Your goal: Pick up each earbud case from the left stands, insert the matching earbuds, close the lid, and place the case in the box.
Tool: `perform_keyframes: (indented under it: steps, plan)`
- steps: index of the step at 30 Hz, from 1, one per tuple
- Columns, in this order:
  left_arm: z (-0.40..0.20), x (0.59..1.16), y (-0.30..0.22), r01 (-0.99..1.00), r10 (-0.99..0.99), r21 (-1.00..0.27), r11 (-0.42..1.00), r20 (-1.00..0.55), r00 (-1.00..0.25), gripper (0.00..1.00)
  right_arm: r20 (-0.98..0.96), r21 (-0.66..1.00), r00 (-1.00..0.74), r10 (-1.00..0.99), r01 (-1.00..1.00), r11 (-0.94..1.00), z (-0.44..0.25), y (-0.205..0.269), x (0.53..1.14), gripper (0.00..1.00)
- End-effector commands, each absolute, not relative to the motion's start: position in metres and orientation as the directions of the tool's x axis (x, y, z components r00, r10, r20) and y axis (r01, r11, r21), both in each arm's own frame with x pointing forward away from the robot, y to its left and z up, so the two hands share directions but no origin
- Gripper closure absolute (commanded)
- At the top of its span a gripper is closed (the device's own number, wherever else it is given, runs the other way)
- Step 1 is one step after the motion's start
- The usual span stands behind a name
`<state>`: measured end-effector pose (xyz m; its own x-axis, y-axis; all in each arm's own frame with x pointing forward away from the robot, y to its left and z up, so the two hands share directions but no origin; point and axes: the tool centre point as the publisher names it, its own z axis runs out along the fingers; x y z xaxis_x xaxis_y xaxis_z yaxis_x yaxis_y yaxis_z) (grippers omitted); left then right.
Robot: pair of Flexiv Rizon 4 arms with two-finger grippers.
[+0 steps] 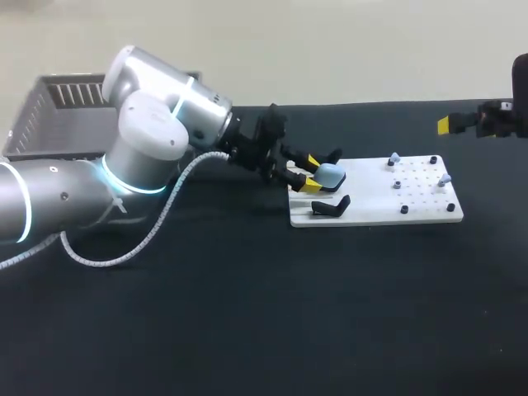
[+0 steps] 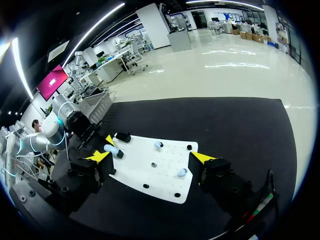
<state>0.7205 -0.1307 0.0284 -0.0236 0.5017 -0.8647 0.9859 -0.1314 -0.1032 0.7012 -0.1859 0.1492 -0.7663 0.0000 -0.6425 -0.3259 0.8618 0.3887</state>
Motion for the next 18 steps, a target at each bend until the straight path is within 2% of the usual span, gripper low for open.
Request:
perform_keyframes:
  steps: [1, 10, 18]
  plan:
    - [0.0264, 0.7188, -0.1322, 0.988, 0.499, -0.096, -0.125, -0.867, -0.021, 0.38, -0.643, 0.387, -0.766, 0.000, -0.325, 0.863, 0.1496, -0.1859, 0.7007, 0.00]
    - [0.0242, 0.7204, -0.1343, 0.989, 0.495, -0.087, -0.122, -0.868, -0.015, 0.40, -0.643, 0.387, -0.766, 0.000, -0.325, 0.863, 0.1496, -0.1859, 0.7007, 0.00]
    - [0.0245, 0.7233, -0.1352, 0.990, 0.491, -0.074, -0.119, -0.871, -0.006, 0.46, -0.643, 0.387, -0.766, 0.000, -0.325, 0.863, 0.1496, -0.1859, 0.7007, 0.00]
